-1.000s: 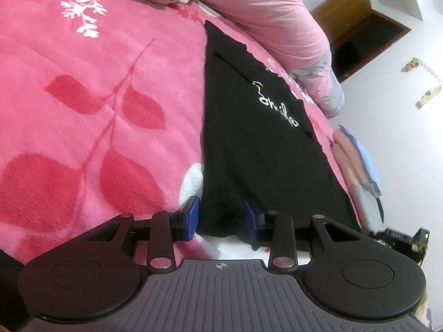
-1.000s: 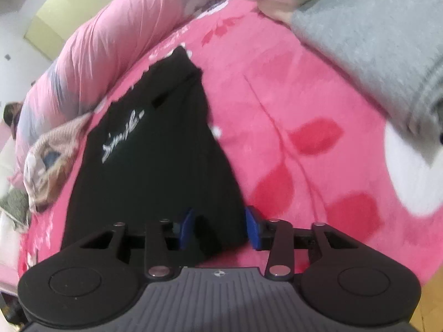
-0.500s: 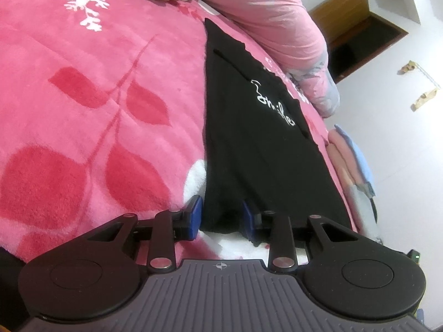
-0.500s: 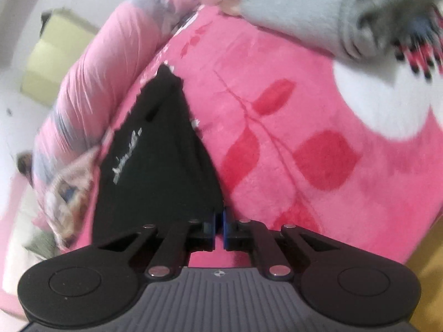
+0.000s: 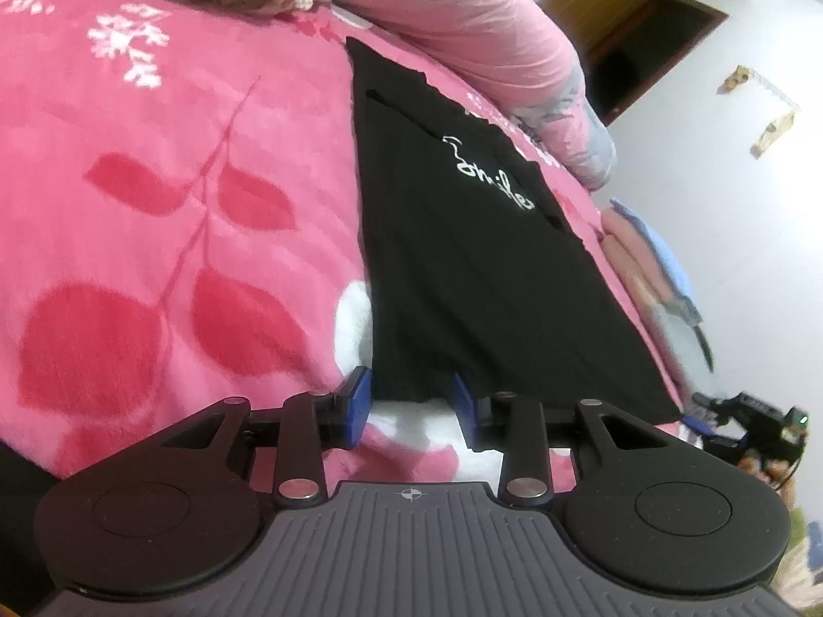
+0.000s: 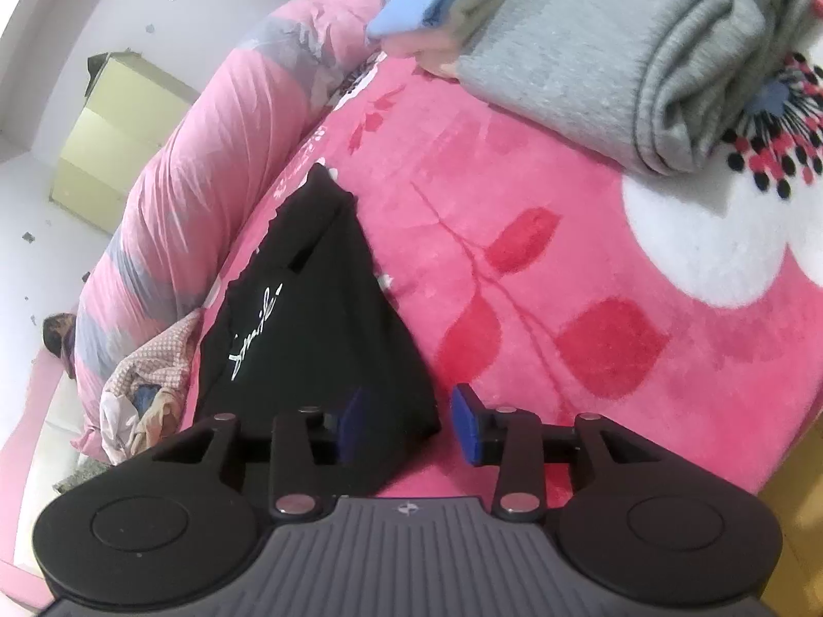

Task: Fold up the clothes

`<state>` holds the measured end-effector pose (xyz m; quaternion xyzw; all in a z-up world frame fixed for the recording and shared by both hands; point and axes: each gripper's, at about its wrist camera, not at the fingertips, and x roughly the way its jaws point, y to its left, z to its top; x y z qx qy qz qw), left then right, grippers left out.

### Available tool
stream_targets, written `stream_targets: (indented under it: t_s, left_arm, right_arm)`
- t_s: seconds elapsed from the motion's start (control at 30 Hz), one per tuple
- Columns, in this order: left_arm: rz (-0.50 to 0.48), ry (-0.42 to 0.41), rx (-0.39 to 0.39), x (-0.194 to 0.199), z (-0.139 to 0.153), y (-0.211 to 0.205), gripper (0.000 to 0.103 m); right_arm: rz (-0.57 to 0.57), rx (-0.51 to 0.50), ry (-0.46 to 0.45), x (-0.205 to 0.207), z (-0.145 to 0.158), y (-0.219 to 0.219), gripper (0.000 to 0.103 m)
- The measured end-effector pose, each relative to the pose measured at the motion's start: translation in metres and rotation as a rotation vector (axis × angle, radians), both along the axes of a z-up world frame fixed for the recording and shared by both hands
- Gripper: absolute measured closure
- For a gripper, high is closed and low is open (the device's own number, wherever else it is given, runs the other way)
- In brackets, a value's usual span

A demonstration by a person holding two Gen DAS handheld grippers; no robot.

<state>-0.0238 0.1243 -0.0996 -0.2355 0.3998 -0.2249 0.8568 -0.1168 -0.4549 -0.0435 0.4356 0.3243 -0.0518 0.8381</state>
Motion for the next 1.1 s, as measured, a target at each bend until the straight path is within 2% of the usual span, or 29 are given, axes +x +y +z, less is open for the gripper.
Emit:
stream_targets:
  t_s: [0.07,0.17,0.3,0.43,0.6,0.7,0.93,1.1]
  left_arm:
    - [-0.01,-0.024,0.032,-0.001,0.005,-0.002,0.067]
    - [-0.021,-0.056,0.065,-0.004,0.011,-0.004,0.059]
    - [-0.008,-0.073,0.049,0.001,0.015,-0.002,0.05]
    - [-0.009,-0.067,0.003,0.023,0.011,-0.007,0.05]
    - [0.01,-0.002,-0.075,0.048,-0.007,-0.012,0.05]
    - [0.014,0.005,-0.115,0.044,-0.01,-0.008,0.05]
    - [-0.005,0.046,-0.24,0.031,-0.02,0.002,0.052]
    - [-0.015,0.057,-0.242,0.029,-0.022,0.0,0.058]
  right_arm:
    - [0.004,-0.007,-0.001,0.002,0.0,0.001,0.06]
    - [0.009,-0.014,-0.004,0.003,0.0,0.002,0.059]
    - [0.015,-0.011,-0.01,0.01,-0.002,0.002,0.058]
    - [0.029,-0.016,-0.018,0.032,-0.003,-0.001,0.058]
    - [0.053,-0.024,0.02,0.065,-0.013,-0.009,0.058]
    - [0.072,-0.013,0.045,0.071,-0.023,-0.011,0.058]
    - [0.157,0.099,0.015,0.047,-0.026,-0.005,0.058]
    - [0.167,0.155,-0.011,0.033,-0.028,0.0,0.065]
